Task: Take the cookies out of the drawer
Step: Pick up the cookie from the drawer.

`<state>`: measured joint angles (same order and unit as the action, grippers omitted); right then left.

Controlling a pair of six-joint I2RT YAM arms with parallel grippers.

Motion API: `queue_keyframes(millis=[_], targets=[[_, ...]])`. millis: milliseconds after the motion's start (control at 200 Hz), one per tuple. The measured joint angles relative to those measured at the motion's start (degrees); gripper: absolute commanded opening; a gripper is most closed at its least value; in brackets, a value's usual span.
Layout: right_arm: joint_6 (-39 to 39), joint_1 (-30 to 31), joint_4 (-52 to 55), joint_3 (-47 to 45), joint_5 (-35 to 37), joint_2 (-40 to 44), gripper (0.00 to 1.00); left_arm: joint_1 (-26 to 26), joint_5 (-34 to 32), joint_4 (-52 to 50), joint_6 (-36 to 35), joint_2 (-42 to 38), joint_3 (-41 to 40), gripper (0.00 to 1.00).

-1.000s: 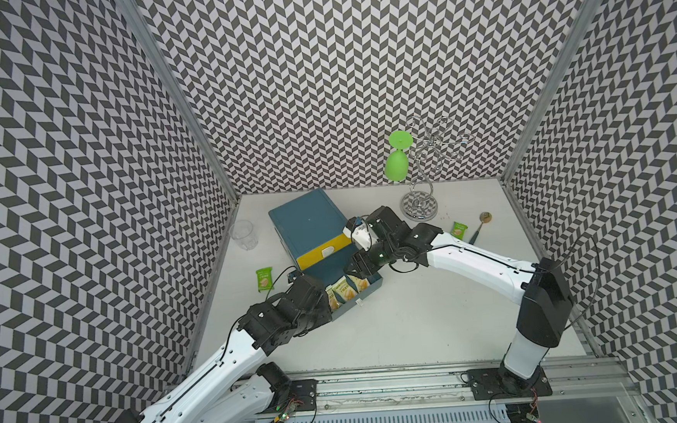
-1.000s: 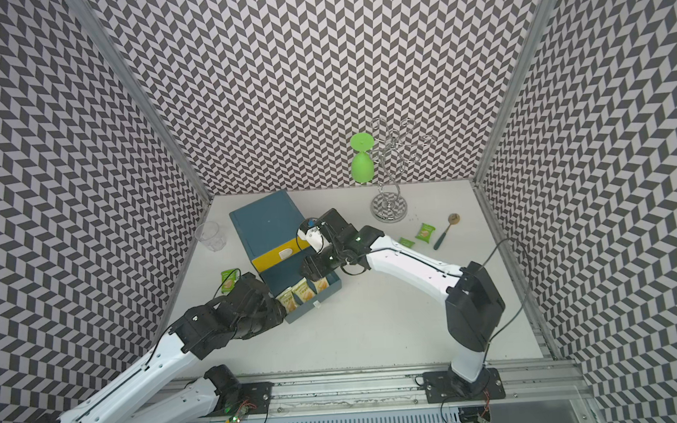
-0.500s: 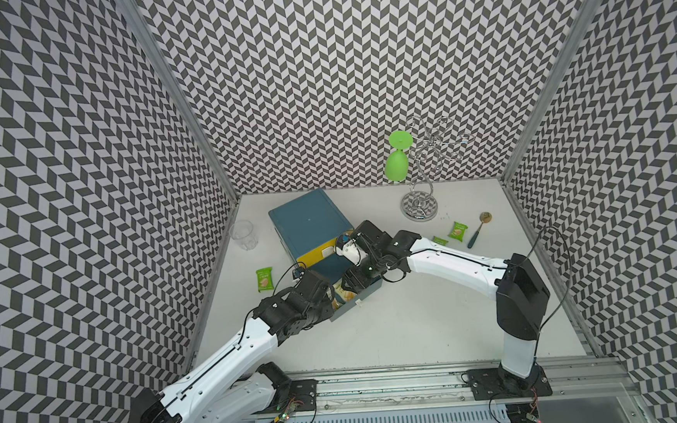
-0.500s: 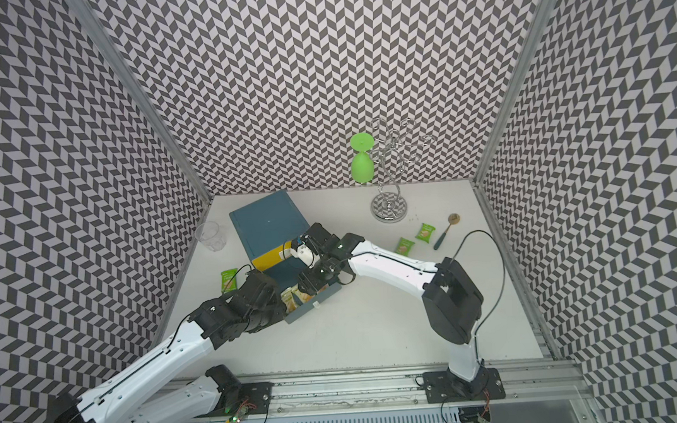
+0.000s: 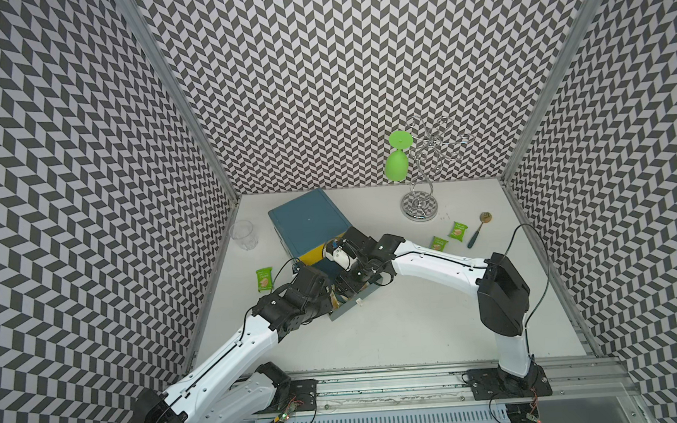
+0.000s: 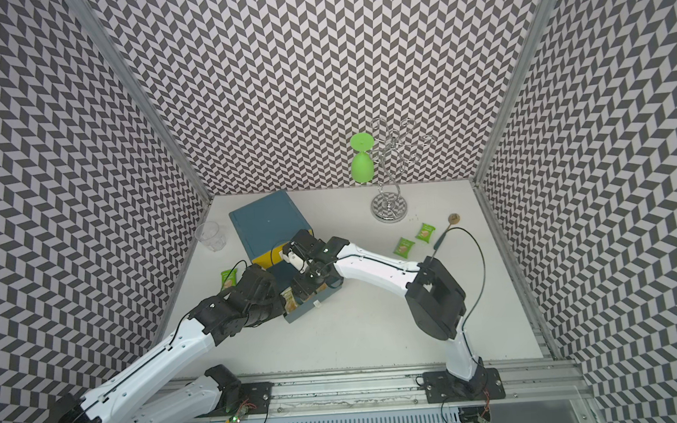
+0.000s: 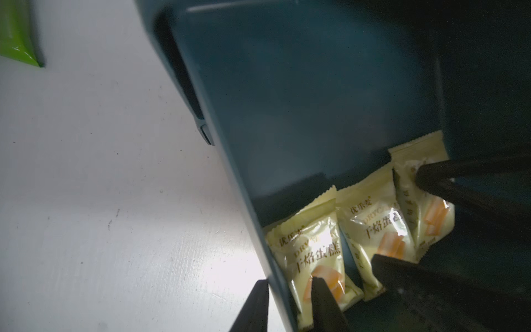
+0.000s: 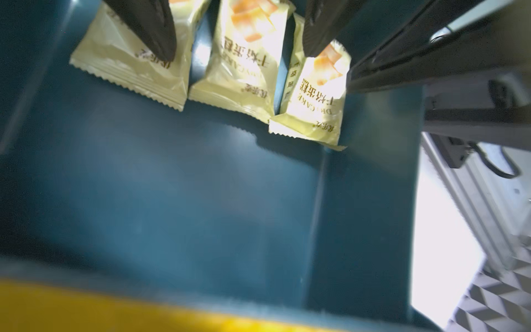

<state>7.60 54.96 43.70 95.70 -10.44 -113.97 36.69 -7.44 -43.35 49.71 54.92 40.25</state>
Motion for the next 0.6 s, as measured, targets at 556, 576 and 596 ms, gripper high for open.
queue_keyframes(millis=[556, 576, 596], targets=[[1.2, 2.2, 0.4, 1.3, 6.2, -2.9, 0.68, -1.6, 1.7, 0.5, -2.1, -0.7, 0.0, 0.29], [1.3, 2.3, 0.4, 1.3, 6.3, -2.9, 0.67, -1.7, 1.8, 0.5, -2.1, -0.7, 0.0, 0.28], [1.4, 2.3, 0.4, 1.3, 6.4, -2.9, 0.66, -1.8, 1.8, 0.5, -2.3, -0.8, 0.0, 0.28]])
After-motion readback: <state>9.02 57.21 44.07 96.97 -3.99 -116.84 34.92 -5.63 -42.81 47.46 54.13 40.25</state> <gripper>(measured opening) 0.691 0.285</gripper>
